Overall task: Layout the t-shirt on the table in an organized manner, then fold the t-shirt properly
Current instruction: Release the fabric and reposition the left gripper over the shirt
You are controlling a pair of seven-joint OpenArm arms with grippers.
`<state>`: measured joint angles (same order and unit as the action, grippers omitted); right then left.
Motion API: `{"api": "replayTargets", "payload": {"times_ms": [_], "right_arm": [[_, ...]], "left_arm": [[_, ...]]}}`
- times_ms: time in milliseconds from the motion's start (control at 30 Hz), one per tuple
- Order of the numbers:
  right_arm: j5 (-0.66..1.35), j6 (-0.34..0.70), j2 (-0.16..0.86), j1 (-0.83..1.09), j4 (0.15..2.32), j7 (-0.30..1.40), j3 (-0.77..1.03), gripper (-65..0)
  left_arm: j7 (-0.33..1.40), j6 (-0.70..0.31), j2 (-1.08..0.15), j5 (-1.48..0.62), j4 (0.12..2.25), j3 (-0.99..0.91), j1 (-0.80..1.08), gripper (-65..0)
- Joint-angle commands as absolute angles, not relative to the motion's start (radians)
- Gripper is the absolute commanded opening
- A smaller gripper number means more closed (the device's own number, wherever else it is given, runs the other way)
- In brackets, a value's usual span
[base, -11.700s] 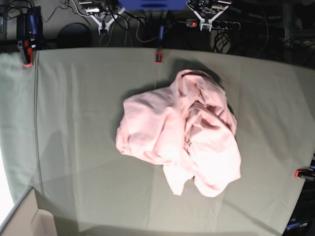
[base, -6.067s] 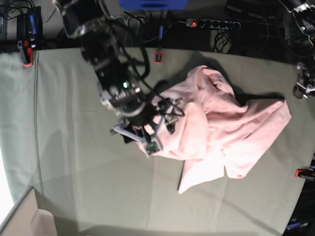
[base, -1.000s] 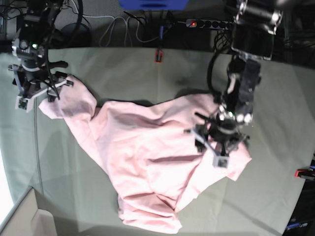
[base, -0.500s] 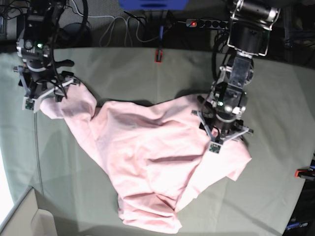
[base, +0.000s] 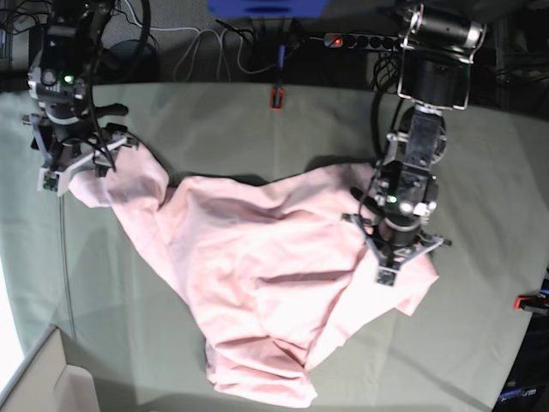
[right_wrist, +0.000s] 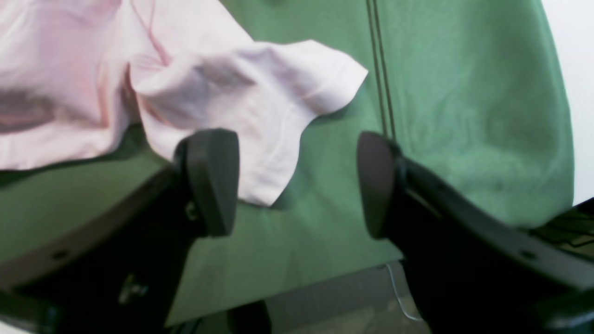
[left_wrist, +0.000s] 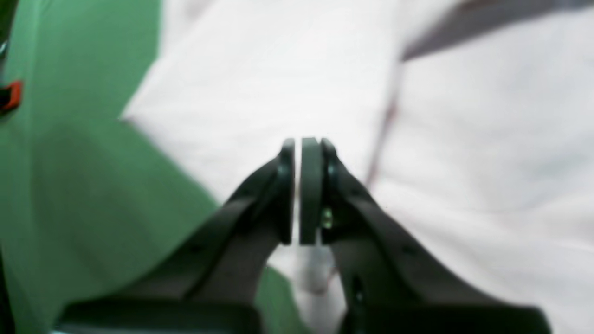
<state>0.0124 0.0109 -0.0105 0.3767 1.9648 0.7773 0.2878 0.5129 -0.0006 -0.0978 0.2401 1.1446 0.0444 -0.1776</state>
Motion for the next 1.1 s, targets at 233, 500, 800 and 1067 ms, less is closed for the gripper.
{"api": "replayTargets", "payload": {"times_ms": [233,500,800,1067], "right_arm": [[0.012,0.013,-0.002,0.374,1.980,0.759,0.286,-24.4],[0.012,0.013,-0.002,0.374,1.980,0.759,0.286,-24.4],[0.012,0.013,-0.002,0.374,1.980,0.759,0.288,-24.3],[0.012,0.013,-0.001,0.372,1.979,0.757,0.286,-24.3]], "left_arm": [[0.498,0.005,-0.088,0.245,1.170,0.047,-0.189,-61.2],[0.498,0.005,-0.070,0.245,1.170,0.050,-0.186,-38.6],[0.498,0.005,-0.071,0.245,1.156,0.044,-0.193,-33.8],[0.496,0.005,-0.077,0.245,1.155,0.042,-0.194,-33.8]]}}
